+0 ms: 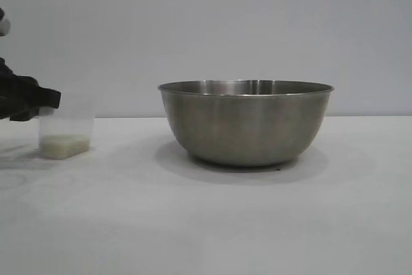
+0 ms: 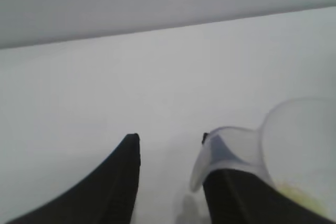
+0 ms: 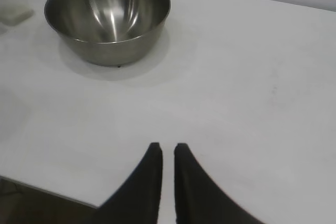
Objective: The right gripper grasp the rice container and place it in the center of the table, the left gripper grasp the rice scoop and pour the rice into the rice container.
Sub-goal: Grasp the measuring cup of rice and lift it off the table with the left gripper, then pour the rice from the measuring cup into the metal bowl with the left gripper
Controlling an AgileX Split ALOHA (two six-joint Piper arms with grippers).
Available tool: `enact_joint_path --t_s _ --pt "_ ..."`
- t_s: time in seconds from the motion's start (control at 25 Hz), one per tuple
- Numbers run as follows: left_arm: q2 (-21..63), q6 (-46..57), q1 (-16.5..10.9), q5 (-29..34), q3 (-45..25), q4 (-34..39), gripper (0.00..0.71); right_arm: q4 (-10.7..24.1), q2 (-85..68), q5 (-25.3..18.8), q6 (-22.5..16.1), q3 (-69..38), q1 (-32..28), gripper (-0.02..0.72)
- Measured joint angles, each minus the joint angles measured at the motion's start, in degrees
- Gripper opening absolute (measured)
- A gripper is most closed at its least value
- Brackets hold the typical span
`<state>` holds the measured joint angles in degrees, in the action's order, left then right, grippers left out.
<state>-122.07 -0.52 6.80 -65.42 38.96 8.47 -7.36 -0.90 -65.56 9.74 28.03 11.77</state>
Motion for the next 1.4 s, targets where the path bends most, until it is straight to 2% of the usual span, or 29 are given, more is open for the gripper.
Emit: enact_joint_path --t_s 0.36,0.52,0.72,0.88,1.04,1.2,1.4 --pt "6.8 -0.1 0.0 0.6 2.2 5.1 0.000 0.0 0.0 0.0 0.0 0.0 0.0 0.055" --pt "10.0 -0.7 0.0 0.7 4.0 10.6 0.000 0.0 0.0 0.0 0.0 0.0 0.0 0.055" --pt "12.0 -3.5 0.1 2.2 10.9 19.4 0.000 0.0 0.0 0.0 0.0 0.0 0.0 0.055" --pt "12.0 -8.1 3.2 7.1 16.0 23.4 0.000 0.0 0.0 0.0 0.0 0.0 0.0 0.055" --pt "12.0 -16.7 7.9 12.9 19.8 26.4 0.000 0.0 0.0 0.0 0.0 0.0 0.0 0.055" --pt "12.0 -27.6 11.9 16.0 21.2 27.2 0.000 0.0 0.0 0.0 0.0 0.0 0.0 0.055" --pt "12.0 -42.1 15.3 19.3 22.5 27.7 0.000 0.0 0.0 0.0 0.0 0.0 0.0 0.055"
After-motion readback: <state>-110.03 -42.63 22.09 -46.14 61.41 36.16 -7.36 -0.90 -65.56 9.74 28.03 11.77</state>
